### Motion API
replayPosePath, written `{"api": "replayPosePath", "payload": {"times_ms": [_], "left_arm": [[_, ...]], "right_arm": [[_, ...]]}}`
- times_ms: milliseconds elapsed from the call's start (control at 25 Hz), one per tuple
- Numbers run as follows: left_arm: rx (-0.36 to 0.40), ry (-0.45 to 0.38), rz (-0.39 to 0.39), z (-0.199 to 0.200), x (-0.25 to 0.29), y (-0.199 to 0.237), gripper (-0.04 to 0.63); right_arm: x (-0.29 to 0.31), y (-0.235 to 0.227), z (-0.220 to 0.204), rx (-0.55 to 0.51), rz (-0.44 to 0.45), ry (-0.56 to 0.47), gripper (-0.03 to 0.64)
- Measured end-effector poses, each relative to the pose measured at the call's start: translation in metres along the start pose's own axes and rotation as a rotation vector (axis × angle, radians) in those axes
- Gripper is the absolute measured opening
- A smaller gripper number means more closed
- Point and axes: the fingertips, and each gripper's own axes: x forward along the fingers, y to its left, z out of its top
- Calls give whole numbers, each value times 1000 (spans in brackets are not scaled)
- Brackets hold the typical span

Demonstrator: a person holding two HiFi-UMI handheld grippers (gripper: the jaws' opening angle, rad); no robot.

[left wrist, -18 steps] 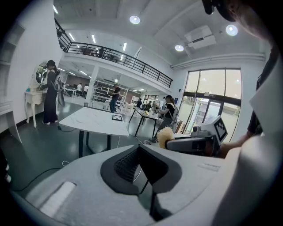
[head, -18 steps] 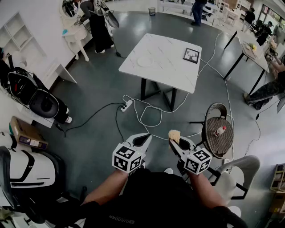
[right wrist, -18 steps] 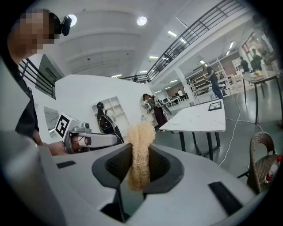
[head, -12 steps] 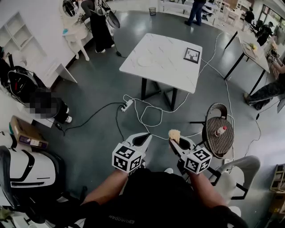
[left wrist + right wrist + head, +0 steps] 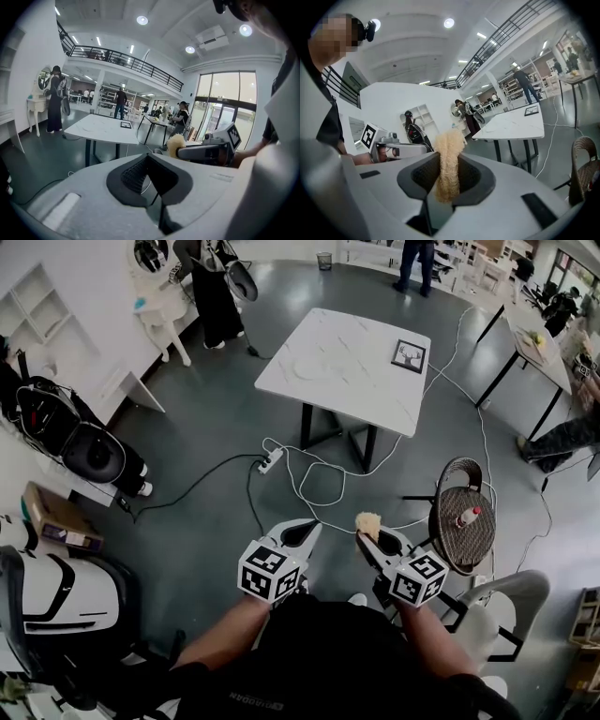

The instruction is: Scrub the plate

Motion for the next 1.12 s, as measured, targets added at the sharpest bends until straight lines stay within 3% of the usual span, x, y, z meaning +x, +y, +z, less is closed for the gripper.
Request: {"api": "replayPosePath", "payload": {"times_ms": [720, 1120], "left_arm": [[-14, 13, 17, 5, -17, 77, -1], [-26, 13, 18, 6, -36, 146, 0]], "right_arm": [[77, 16, 4, 13, 22, 16, 103], [140, 14, -2, 82, -53, 43, 103]]}}
